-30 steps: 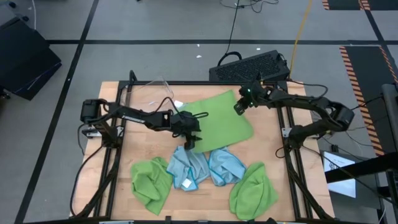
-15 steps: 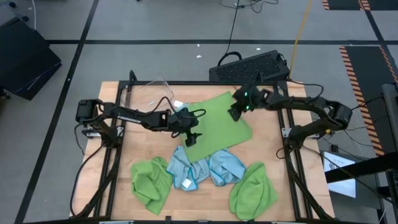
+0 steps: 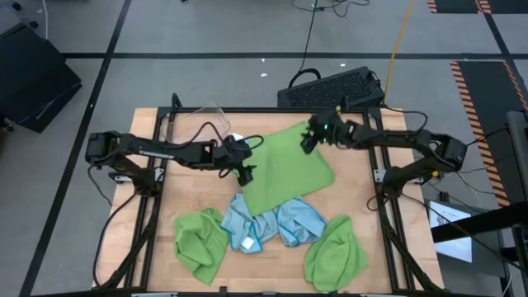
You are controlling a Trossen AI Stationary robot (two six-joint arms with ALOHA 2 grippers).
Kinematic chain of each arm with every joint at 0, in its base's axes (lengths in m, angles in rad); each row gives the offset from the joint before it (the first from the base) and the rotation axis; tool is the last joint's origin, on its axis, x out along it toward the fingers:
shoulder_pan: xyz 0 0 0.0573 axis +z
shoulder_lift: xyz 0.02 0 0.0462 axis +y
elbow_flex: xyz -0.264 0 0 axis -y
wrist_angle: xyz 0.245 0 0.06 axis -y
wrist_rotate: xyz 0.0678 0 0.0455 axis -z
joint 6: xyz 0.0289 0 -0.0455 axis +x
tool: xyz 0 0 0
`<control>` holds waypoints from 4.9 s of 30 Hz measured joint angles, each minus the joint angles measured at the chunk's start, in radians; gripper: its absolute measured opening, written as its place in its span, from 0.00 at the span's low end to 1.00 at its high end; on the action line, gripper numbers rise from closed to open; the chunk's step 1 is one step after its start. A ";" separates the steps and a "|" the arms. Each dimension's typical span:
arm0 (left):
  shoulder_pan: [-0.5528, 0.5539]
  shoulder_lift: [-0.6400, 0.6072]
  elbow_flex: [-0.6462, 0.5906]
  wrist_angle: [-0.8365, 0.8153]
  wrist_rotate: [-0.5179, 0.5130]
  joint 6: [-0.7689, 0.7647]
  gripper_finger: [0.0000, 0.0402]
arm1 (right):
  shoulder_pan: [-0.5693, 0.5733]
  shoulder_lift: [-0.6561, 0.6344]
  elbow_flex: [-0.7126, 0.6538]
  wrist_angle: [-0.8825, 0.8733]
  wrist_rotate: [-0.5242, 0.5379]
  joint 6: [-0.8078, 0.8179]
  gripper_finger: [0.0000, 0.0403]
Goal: Fold microfiber towels
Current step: Fold the top right green microfiber cloth
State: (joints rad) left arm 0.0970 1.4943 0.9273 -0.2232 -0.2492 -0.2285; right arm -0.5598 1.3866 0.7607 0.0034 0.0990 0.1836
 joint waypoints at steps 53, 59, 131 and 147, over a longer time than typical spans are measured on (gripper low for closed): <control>-0.062 0.002 -0.001 -0.293 -0.142 -0.271 0.56 | -0.253 0.516 0.476 -0.374 -0.199 -0.325 0.01; -0.111 0.002 -0.001 -0.341 -0.214 -0.453 0.56 | -0.243 0.504 0.476 -0.391 -0.203 -0.370 0.01; 0.112 0.174 -0.001 -0.220 -0.141 -0.865 0.24 | -0.198 0.465 0.475 -0.457 -0.234 -0.488 0.00; 0.130 0.184 -0.001 -0.221 -0.135 -0.752 0.19 | -0.198 0.465 0.475 -0.457 -0.235 -0.488 0.00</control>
State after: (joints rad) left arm 0.2268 1.6786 0.9264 -0.4444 -0.3838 -0.9802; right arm -0.7574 1.8511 1.2358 -0.4538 -0.1356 -0.3045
